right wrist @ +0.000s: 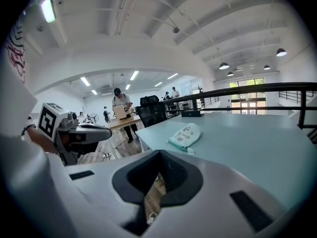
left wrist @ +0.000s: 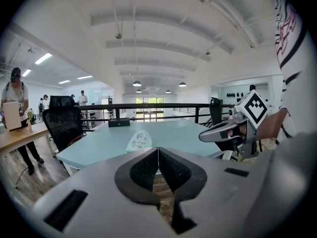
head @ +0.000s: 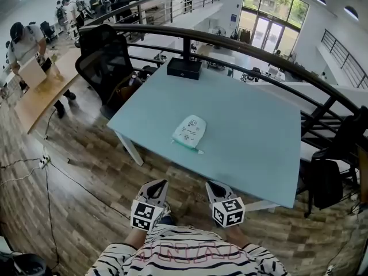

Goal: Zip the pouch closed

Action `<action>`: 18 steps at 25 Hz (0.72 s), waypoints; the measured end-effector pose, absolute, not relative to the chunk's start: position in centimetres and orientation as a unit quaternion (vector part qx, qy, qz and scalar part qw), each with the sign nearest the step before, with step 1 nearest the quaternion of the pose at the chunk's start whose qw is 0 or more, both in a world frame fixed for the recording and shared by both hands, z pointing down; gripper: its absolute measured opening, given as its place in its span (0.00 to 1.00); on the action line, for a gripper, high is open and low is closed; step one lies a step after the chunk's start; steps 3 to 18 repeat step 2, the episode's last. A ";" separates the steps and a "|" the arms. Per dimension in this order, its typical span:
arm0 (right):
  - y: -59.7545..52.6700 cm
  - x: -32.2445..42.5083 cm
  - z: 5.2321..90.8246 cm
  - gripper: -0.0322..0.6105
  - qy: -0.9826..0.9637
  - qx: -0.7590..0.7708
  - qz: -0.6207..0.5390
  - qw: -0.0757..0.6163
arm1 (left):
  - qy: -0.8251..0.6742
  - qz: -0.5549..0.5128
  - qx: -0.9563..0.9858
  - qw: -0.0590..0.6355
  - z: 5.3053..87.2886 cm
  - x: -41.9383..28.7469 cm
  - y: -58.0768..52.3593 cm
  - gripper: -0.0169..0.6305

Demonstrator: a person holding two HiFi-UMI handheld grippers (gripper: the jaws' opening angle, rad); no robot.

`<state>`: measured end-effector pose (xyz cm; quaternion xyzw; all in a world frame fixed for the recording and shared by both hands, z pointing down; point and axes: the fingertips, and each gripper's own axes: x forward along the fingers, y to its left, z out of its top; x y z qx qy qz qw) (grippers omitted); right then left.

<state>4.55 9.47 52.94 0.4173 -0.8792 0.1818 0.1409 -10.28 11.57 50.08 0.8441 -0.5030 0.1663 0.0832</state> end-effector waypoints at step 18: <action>9.9 5.0 53.2 0.09 -0.879 0.417 0.182 0.140 | -0.504 0.166 0.844 0.083 50.3 -9.8 12.0 0.07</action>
